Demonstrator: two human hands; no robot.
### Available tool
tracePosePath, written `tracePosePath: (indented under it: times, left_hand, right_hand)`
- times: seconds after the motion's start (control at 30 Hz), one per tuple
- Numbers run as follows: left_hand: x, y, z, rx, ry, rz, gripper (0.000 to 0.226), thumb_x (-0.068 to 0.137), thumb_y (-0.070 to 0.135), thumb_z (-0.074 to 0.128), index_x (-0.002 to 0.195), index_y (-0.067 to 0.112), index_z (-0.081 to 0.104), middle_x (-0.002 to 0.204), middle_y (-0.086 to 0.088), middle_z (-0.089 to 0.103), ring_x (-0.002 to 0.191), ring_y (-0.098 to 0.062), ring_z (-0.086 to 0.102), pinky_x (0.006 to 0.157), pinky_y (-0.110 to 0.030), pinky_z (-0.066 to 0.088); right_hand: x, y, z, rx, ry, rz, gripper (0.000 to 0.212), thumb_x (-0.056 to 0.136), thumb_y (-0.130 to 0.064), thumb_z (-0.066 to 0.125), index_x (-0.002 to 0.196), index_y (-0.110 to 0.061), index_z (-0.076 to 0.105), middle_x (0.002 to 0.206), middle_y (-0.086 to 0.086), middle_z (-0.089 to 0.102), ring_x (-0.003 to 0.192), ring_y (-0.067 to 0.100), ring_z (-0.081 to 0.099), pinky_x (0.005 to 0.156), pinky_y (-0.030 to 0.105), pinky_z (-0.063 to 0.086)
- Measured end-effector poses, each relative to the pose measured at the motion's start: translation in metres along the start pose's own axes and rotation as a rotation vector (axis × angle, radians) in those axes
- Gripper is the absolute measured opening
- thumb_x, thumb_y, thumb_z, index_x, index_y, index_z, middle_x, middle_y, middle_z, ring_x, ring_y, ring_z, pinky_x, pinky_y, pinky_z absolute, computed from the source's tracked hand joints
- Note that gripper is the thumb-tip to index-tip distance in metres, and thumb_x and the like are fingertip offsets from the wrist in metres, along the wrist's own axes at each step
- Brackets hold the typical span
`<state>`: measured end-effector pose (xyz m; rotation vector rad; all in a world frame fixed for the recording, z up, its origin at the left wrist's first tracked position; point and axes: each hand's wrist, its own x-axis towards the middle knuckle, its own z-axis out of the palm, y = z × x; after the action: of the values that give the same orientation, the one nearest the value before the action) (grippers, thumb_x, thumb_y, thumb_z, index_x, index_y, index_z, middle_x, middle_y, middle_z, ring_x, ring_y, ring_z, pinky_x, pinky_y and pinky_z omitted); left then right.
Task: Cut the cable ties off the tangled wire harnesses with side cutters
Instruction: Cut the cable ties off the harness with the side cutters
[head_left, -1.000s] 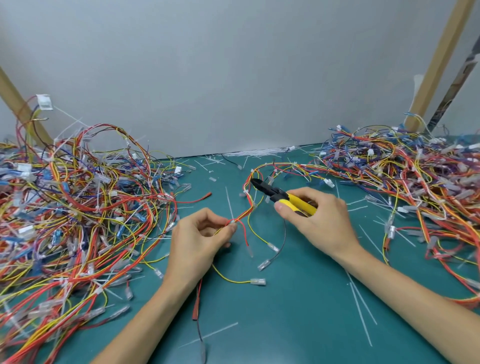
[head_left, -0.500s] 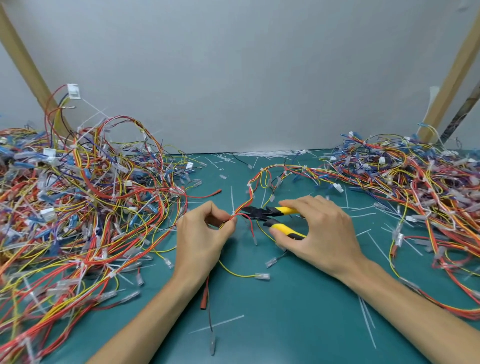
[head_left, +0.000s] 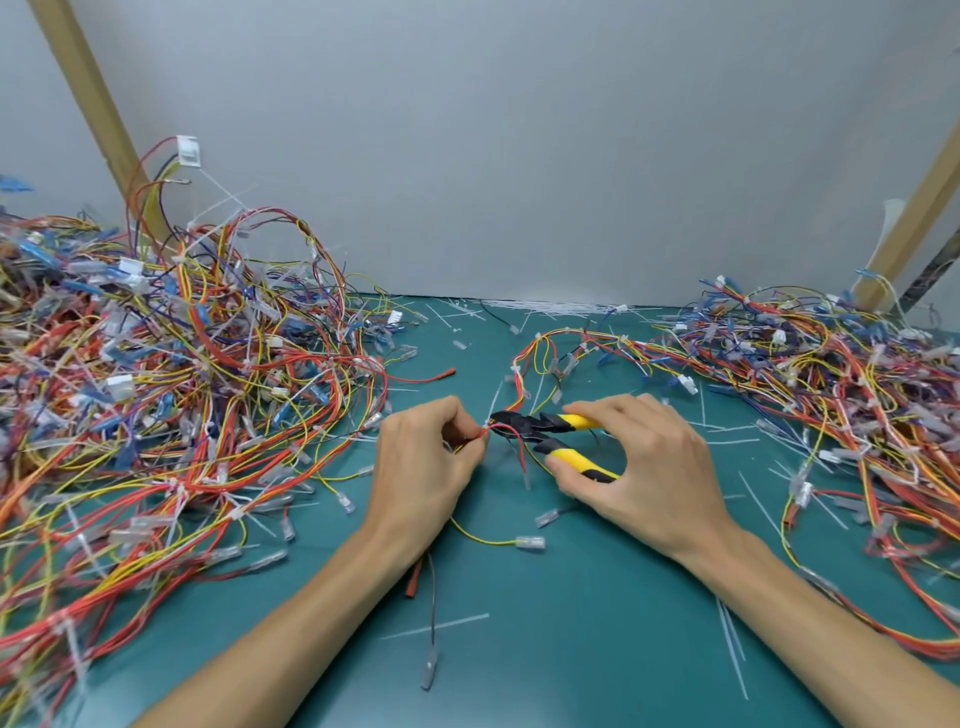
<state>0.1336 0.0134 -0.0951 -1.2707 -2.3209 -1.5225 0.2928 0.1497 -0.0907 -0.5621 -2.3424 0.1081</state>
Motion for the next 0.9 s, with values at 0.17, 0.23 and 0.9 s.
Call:
tracePosePath:
  times: [0.17, 0.23, 0.9]
  left_hand:
    - [-0.002, -0.001, 0.001, 0.03, -0.011, 0.032, 0.018, 0.075, 0.01, 0.078, 0.064, 0.015, 0.064, 0.063, 0.007, 0.067, 0.053, -0.008, 0.053, 0.062, -0.032, 0.049]
    - [-0.003, -0.001, 0.001, 0.046, -0.013, 0.042, 0.018, 0.075, 0.009, 0.078, 0.065, 0.015, 0.064, 0.064, 0.007, 0.067, 0.056, -0.013, 0.056, 0.061, -0.035, 0.05]
    - [0.007, 0.002, -0.001, -0.483, -0.122, -0.013, 0.01, 0.095, 0.022, 0.057, 0.093, 0.022, 0.067, 0.087, 0.007, 0.071, 0.077, 0.002, 0.063, 0.071, -0.007, 0.044]
  right_hand:
    - [-0.002, -0.001, 0.002, -0.004, 0.013, -0.017, 0.037, 0.072, -0.055, 0.067, 0.099, -0.03, 0.071, 0.087, -0.014, 0.066, 0.079, 0.014, 0.06, 0.07, 0.029, 0.045]
    - [-0.002, -0.001, 0.001, -0.005, 0.023, -0.018, 0.036, 0.071, -0.057, 0.063, 0.095, -0.031, 0.072, 0.082, -0.016, 0.065, 0.074, 0.012, 0.06, 0.063, 0.024, 0.043]
    - [0.004, -0.008, -0.008, 0.25, -0.184, 0.097, 0.042, 0.086, -0.059, 0.043, 0.082, -0.025, 0.066, 0.053, -0.008, 0.052, 0.051, 0.013, 0.047, 0.053, 0.027, 0.039]
